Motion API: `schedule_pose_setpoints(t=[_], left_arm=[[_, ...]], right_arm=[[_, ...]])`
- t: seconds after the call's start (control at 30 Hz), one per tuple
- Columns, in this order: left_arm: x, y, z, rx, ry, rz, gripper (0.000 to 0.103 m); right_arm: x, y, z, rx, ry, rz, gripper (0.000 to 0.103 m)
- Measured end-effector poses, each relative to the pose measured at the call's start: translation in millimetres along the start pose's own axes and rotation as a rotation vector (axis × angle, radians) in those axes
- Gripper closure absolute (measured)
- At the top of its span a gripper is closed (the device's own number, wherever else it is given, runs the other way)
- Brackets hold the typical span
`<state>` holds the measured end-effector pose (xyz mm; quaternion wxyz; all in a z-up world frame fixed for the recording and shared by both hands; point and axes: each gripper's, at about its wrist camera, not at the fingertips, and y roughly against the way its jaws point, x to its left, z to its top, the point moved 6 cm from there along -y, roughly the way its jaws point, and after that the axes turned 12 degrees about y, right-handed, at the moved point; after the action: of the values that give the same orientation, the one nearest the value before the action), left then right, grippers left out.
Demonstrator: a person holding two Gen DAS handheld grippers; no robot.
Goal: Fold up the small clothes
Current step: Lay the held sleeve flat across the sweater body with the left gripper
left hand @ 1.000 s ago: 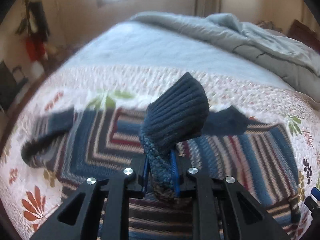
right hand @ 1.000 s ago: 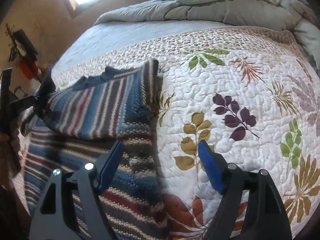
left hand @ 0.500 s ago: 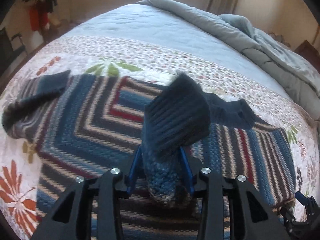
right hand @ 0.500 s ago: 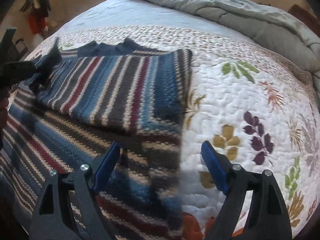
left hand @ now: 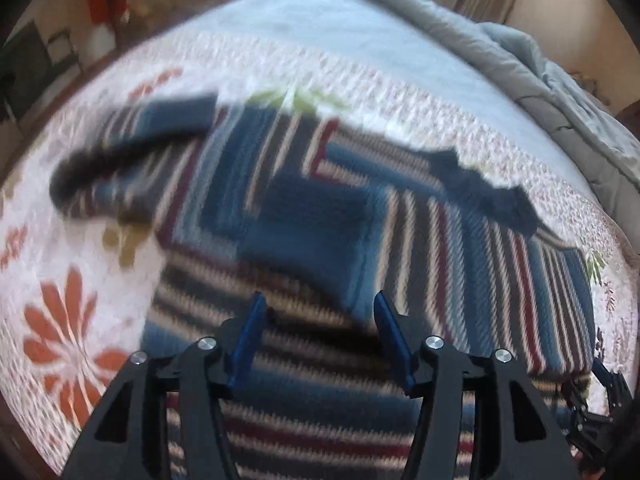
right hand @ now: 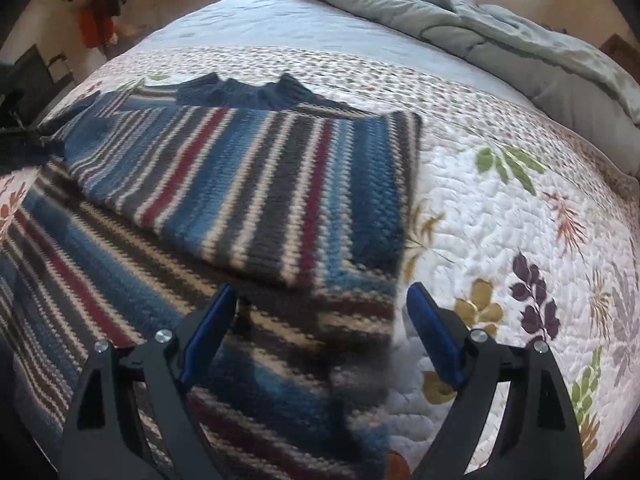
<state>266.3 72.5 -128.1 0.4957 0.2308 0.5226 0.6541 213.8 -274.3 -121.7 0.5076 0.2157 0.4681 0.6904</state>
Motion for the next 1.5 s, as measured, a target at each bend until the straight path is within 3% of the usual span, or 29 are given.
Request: schedule_pose_setpoints(t=[0.1,0.27,0.33,0.4,0.43,0.47,0.53,0.57,0.7,0.77,0.8,0.9,0.93,0.97,1.0,1.03,1.1,1.13,1.17,1.27,1.37,1.5], left_arm=[[-7,-12,-9,0.072,-0.009,-0.054,0.046],[-7,-36,15,0.07,0.013,0.007,0.046],[-4,-46,26,0.077,0.049,-0.002,0.049],[-6,-50,32,0.067,0.058,-0.012,0.061],[-11,-51,34,0.072,0.047,-0.029,0.08],[-18,-53,35,0.09,0.038,-0.06,0.089],[-24,-56,39,0.107,0.052,-0.078,0.094],[-29,-55,43,0.097,0.051,-0.076,0.094],[-46,-34,57,0.015,0.019,-0.161,0.095],[-50,-15,63,-0.065,0.0,-0.205,0.095],[-48,-12,63,-0.084,-0.007,-0.193,0.095],[-26,-39,54,0.001,0.01,-0.095,0.095],[-19,-52,48,0.045,0.018,-0.074,0.094],[-12,-64,42,0.084,0.021,-0.057,0.094],[-10,-67,40,0.085,0.02,-0.066,0.094],[-11,-64,37,0.064,0.001,-0.069,0.09],[-15,-54,35,0.048,-0.032,-0.039,0.076],[-17,-48,35,0.041,-0.039,-0.034,0.06],[-19,-42,35,0.024,-0.048,-0.035,0.053],[-17,-21,47,-0.027,-0.055,-0.017,0.041],[-16,-12,63,-0.067,-0.041,-0.005,0.04],[-12,-17,71,-0.053,-0.042,0.022,0.04]], right_arm=[[-2,-2,2,0.003,-0.011,-0.006,0.016],[-3,-4,1,-0.003,-0.025,0.023,0.016],[-3,-5,3,-0.006,-0.021,0.026,0.015],[-2,-8,5,-0.008,-0.021,0.046,0.013],[-1,-12,6,-0.003,-0.018,0.052,0.013],[-1,-17,7,0.008,-0.017,0.046,0.013],[-3,-28,9,0.037,-0.027,0.03,0.013],[-5,-33,10,0.041,-0.049,0.05,0.016],[-23,-38,13,0.024,-0.137,0.088,0.053],[-30,-37,11,0.022,-0.169,0.106,0.059],[-33,-36,9,0.022,-0.175,0.109,0.06],[-32,-34,2,0.05,-0.158,0.101,0.055],[-30,-33,1,0.06,-0.141,0.095,0.052],[-29,-31,1,0.066,-0.131,0.088,0.041],[-27,-25,2,0.071,-0.115,0.092,0.032],[-26,-20,2,0.063,-0.106,0.103,0.029],[-27,-5,8,0.035,-0.093,0.135,0.02],[-29,0,12,0.021,-0.097,0.15,0.018],[-33,7,17,0.001,-0.112,0.169,0.016],[-49,14,33,-0.02,-0.164,0.195,0.016],[-66,-1,49,0.018,-0.191,0.135,0.016],[-80,-42,67,0.101,-0.213,0.107,0.021]])
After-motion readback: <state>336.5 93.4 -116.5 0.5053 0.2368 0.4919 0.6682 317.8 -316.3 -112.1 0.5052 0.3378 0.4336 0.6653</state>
